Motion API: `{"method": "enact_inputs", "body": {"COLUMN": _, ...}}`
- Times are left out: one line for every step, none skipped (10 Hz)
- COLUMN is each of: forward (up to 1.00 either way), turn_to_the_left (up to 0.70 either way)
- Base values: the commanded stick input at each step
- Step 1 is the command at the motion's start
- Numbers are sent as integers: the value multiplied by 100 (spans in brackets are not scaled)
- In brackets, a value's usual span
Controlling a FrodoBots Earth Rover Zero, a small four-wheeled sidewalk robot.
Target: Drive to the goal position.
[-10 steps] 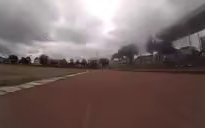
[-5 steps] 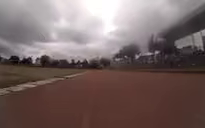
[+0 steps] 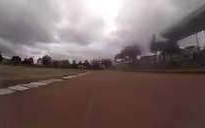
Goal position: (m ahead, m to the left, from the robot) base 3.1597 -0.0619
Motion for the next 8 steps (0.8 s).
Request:
{"method": "enact_inputs", "body": {"forward": 100, "turn_to_the_left": 0}}
{"method": "enact_inputs", "body": {"forward": 100, "turn_to_the_left": 0}}
{"method": "enact_inputs", "body": {"forward": 100, "turn_to_the_left": 0}}
{"method": "enact_inputs", "body": {"forward": 100, "turn_to_the_left": 0}}
{"method": "enact_inputs", "body": {"forward": 100, "turn_to_the_left": 0}}
{"method": "enact_inputs", "body": {"forward": 100, "turn_to_the_left": 0}}
{"method": "enact_inputs", "body": {"forward": 100, "turn_to_the_left": 0}}
{"method": "enact_inputs", "body": {"forward": 100, "turn_to_the_left": 0}}
